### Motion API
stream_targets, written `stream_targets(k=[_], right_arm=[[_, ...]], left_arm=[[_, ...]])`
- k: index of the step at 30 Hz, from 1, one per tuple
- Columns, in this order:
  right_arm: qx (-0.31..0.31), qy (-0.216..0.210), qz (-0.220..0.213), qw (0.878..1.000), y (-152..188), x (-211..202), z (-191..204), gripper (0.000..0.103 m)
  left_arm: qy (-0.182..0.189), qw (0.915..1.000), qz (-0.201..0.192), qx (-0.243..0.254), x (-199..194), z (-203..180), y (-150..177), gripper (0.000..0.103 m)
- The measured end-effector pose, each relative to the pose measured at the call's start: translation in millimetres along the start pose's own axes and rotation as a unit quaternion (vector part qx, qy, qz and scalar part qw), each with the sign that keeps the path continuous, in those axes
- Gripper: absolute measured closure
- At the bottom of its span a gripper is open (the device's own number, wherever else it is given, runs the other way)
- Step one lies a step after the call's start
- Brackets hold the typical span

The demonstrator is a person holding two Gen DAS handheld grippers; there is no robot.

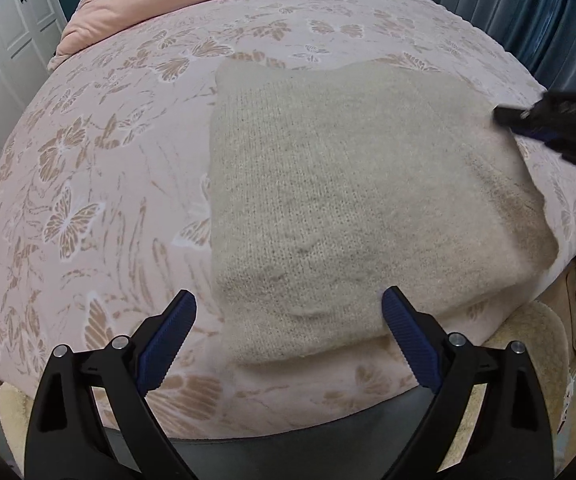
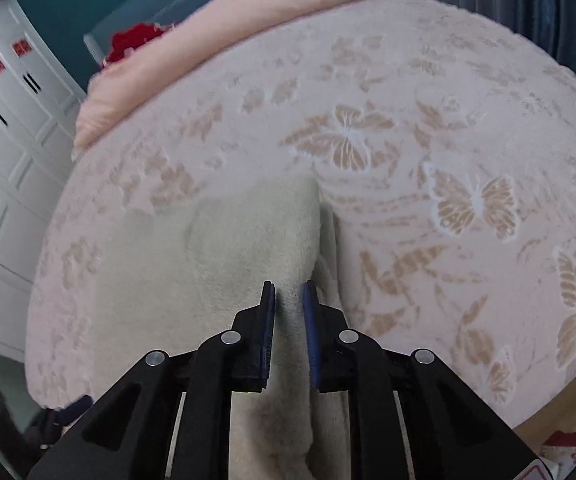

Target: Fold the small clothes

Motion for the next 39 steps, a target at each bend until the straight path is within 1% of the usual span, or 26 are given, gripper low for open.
stream_targets(k=[1, 3, 4, 5, 6, 7, 8, 11, 13, 14, 16, 17, 18, 19, 22, 25, 26, 27, 29, 30, 31, 32, 34, 35, 37, 39], right_arm=[[-0.002, -0.01, -0.003, 1.0, 4, -9, 4, 0.088], [-0.008, -0.017, 0.031, 0.999, 25, -4, 8, 0.086], [-0.021, -0.001, 0.061, 0.998, 41, 10, 8, 0.086], [-0.046, 0.027, 0.096, 0.994, 59, 28, 5, 0.086], [-0.068, 0.057, 0.118, 0.989, 75, 44, 2, 0.09], [-0.075, 0.07, 0.11, 0.989, 81, 46, 0, 0.091], [-0.067, 0.07, 0.098, 0.991, 78, 37, 2, 0.092], [-0.031, 0.021, 0.053, 0.998, 58, -2, 19, 0.088], [-0.034, -0.002, 0.042, 0.999, 58, -16, 29, 0.088], [-0.042, -0.001, 0.048, 0.998, 64, -16, 30, 0.088], [-0.056, 0.029, 0.079, 0.995, 82, 5, 20, 0.088], [-0.052, 0.044, 0.104, 0.992, 96, 22, 11, 0.092], [-0.043, 0.044, 0.126, 0.99, 107, 38, 1, 0.097], [-0.026, 0.033, 0.124, 0.991, 111, 42, -5, 0.098], [0.009, 0.014, 0.099, 0.995, 98, 20, -1, 0.097], [0.011, 0.011, 0.064, 0.998, 90, -6, 4, 0.09], [0.008, 0.021, 0.054, 0.998, 91, -11, 3, 0.084], [0.006, 0.033, 0.049, 0.998, 93, -13, 0, 0.07], [0.01, 0.05, 0.058, 0.997, 102, -9, -10, 0.051], [0.018, 0.05, 0.07, 0.996, 108, -2, -14, 0.051], [0.028, 0.038, 0.083, 0.995, 112, 6, -18, 0.051], [0.041, 0.021, 0.091, 0.995, 117, 13, -22, 0.052], [0.064, -0.002, 0.099, 0.993, 120, 18, -26, 0.082], [0.073, -0.016, 0.088, 0.993, 116, 13, -25, 0.09], [0.07, -0.026, 0.045, 0.996, 102, -9, -21, 0.092], [0.057, -0.014, 0.024, 0.998, 94, -21, -21, 0.092]], left_arm=[[0.003, 1.0, 0.0, -0.004, 1, 1, 0, 0.011], [0.004, 0.9999, 0.005, -0.01, 3, 2, 0, 0.011], [0.006, 0.9999, 0.006, -0.01, 3, 2, 0, 0.011], [0.005, 0.9999, 0.004, -0.01, 3, 1, 0, 0.011], [0.003, 1.0, 0.003, -0.009, 2, 1, 0, 0.011], [0.002, 1.0, 0.003, -0.007, 2, 0, 0, 0.011], [0.001, 1.0, 0.005, -0.005, 2, -1, 1, 0.011], [-0.005, 1.0, 0.001, 0.001, -1, -1, 2, 0.011], [-0.006, 1.0, 0.001, -0.001, -2, 0, 4, 0.011], [-0.007, 1.0, 0.001, -0.003, -2, 0, 5, 0.011], [-0.006, 1.0, 0.005, -0.006, -1, 0, 7, 0.011], [-0.006, 1.0, 0.005, -0.005, -1, -1, 8, 0.011], [-0.007, 1.0, 0.003, -0.004, -1, -1, 8, 0.011], [-0.008, 1.0, 0.002, -0.001, -1, -2, 8, 0.011], [-0.011, 0.9999, 0.002, 0.006, -2, -3, 11, 0.011], [-0.011, 0.9999, 0.003, 0.001, -4, -1, 14, 0.011], [-0.009, 0.9999, 0.004, -0.003, -4, -1, 15, 0.011], [-0.007, 0.9999, 0.007, -0.006, -4, 0, 16, 0.011], [-0.002, 0.9999, 0.01, -0.008, -4, 0, 19, 0.011], [-0.001, 0.9999, 0.01, -0.009, -5, 1, 20, 0.011], [0.001, 0.9999, 0.011, -0.01, -5, 2, 22, 0.011], [0.001, 0.9999, 0.013, -0.011, -4, 2, 24, 0.011], [0.001, 0.9997, 0.019, -0.013, -3, 4, 27, 0.011], [0.001, 0.9997, 0.02, -0.014, -4, 4, 28, 0.011], [-0.003, 0.9998, 0.018, -0.011, -6, 6, 28, 0.011], [-0.007, 0.9998, 0.013, -0.011, -8, 7, 28, 0.011]])
Point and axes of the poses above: each gripper's, at about its wrist camera, not at the fingertips, and x roughly the way its jaws point, z to its left, y to its underside, the point moved 5 cm from there along x, roughly the way its jaws point, and after that the axes turned 1 degree about x, right-handed, at the moved point
